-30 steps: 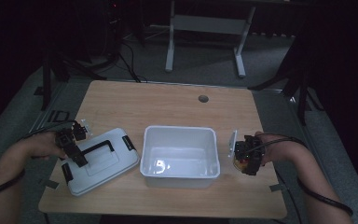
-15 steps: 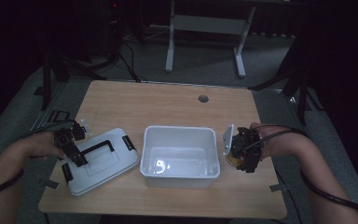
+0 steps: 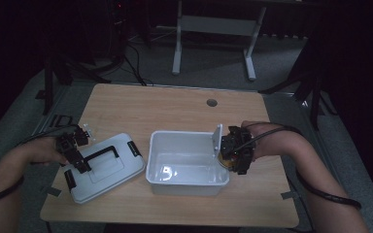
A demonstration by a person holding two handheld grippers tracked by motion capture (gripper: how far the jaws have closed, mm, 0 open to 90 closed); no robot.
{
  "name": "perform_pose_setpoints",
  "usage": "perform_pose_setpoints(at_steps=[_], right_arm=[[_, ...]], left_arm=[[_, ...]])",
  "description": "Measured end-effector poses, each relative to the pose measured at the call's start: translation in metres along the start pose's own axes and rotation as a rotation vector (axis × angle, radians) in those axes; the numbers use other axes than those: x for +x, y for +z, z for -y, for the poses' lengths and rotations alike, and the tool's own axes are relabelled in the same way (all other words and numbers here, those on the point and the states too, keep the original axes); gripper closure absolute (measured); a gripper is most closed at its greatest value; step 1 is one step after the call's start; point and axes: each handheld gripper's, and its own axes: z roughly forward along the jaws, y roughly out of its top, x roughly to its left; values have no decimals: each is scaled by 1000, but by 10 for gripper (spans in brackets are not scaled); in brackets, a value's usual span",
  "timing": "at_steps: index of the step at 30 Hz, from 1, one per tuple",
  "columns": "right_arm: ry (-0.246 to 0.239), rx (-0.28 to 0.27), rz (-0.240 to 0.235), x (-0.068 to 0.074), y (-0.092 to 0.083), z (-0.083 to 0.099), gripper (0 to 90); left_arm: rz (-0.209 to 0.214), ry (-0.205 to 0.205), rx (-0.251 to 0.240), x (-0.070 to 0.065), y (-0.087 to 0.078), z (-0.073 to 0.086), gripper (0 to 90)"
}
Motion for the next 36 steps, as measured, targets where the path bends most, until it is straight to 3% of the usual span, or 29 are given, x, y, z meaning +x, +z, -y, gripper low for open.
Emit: perform_pose_setpoints(at_steps=[5, 9, 12, 16, 24, 29, 36], right_arm=[[-5, -19, 0, -4, 8, -12, 202], [18, -22, -12, -9, 18, -19, 202], [45, -18, -18, -14, 27, -23, 202], [42, 12, -38, -13, 43, -28, 202], [50, 9, -43, -15, 63, -38, 202], [36, 35, -75, -16, 78, -45, 202], [66, 59, -120, -20, 97, -49, 203]], left_arm=[[-2, -2, 8, -1, -1, 1, 380], [-3, -1, 4, -1, -2, 0, 379], [-5, 4, 5, -1, -2, 0, 380], [-5, 6, 13, -2, 0, -1, 379], [-1, 5, 14, -1, 3, 0, 380], [-1, 1, 18, 0, 3, 1, 379], [-1, 6, 17, 0, 4, 1, 380]])
